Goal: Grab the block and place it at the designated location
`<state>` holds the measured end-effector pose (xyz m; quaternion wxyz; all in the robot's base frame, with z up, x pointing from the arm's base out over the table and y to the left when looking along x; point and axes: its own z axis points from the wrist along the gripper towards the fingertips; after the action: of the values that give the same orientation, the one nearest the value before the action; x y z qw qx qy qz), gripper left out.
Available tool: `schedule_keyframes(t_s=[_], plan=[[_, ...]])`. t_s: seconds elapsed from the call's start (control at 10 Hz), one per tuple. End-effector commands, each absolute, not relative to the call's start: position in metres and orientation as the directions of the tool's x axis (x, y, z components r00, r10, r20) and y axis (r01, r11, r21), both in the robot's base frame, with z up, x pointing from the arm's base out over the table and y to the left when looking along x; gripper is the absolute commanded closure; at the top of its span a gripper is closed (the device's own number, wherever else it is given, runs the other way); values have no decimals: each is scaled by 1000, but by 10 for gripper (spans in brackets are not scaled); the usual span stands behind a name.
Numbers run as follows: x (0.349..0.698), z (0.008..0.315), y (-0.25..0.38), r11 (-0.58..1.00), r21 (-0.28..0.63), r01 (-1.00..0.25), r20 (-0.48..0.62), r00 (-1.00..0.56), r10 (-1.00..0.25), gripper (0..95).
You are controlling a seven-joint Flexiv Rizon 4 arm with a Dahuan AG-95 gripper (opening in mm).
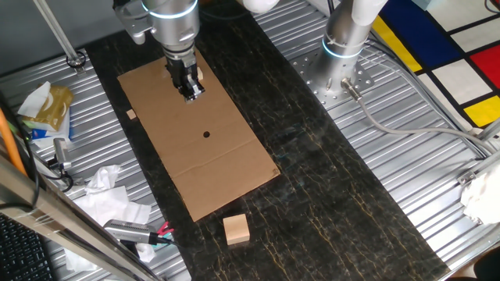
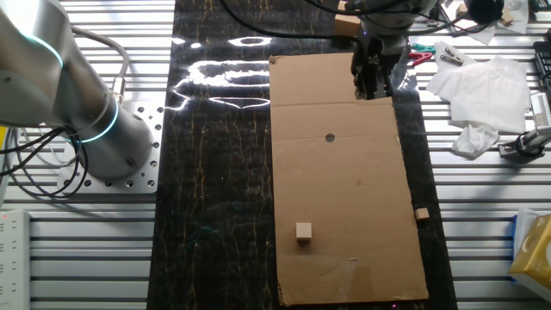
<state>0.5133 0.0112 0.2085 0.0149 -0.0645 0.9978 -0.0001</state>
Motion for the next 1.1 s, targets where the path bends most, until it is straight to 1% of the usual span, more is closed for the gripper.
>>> schedule_keyframes(t_s=[0.1, 1.1], plan=[[515, 206, 11, 995, 4, -100, -26, -995, -100, 950], [503, 190, -1, 994, 4, -109, -19, -994, -109, 950]])
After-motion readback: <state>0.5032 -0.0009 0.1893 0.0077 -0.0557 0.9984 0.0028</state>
